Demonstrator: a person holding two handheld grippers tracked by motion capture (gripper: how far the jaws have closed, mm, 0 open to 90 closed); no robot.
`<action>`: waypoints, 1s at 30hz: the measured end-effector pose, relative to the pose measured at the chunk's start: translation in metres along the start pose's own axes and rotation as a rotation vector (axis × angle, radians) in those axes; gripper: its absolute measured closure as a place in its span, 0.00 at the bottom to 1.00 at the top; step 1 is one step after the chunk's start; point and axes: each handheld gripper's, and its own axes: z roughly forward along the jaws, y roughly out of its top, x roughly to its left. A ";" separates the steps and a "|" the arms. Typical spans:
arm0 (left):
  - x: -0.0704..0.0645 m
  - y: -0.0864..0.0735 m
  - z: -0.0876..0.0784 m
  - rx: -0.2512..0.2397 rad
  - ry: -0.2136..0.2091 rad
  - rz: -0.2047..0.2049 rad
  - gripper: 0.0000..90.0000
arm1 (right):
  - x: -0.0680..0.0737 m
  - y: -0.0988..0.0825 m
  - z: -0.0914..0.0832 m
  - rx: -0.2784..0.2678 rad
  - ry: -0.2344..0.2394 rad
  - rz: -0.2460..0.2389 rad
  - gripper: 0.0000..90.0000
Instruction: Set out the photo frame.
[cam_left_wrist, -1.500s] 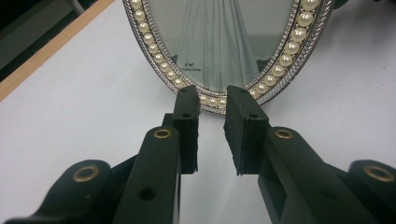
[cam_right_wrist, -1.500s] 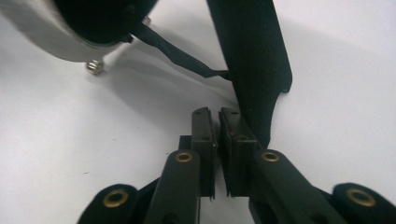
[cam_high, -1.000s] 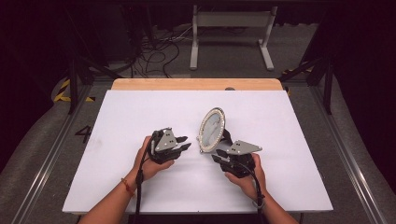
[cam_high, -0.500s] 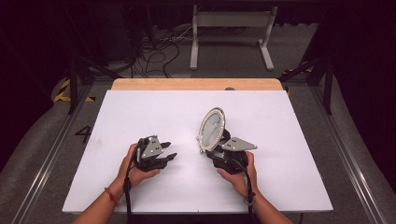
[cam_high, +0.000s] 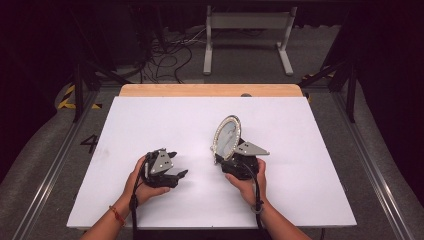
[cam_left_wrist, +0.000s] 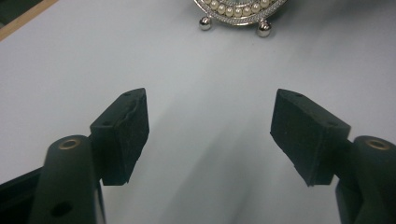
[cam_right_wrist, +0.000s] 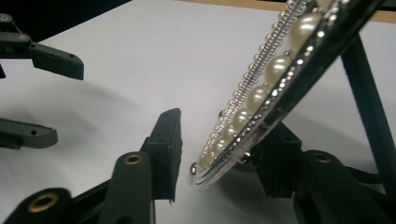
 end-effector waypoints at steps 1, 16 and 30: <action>0.000 0.000 0.000 0.000 0.000 0.000 0.30 | 0.000 0.000 0.000 0.000 0.000 0.000 0.64; -0.008 0.005 0.007 -0.003 -0.044 0.025 0.28 | -0.016 0.001 -0.007 0.039 0.076 -0.014 0.75; -0.009 0.019 0.020 -0.009 -0.072 0.049 0.25 | -0.020 0.000 -0.012 0.044 0.090 -0.015 0.74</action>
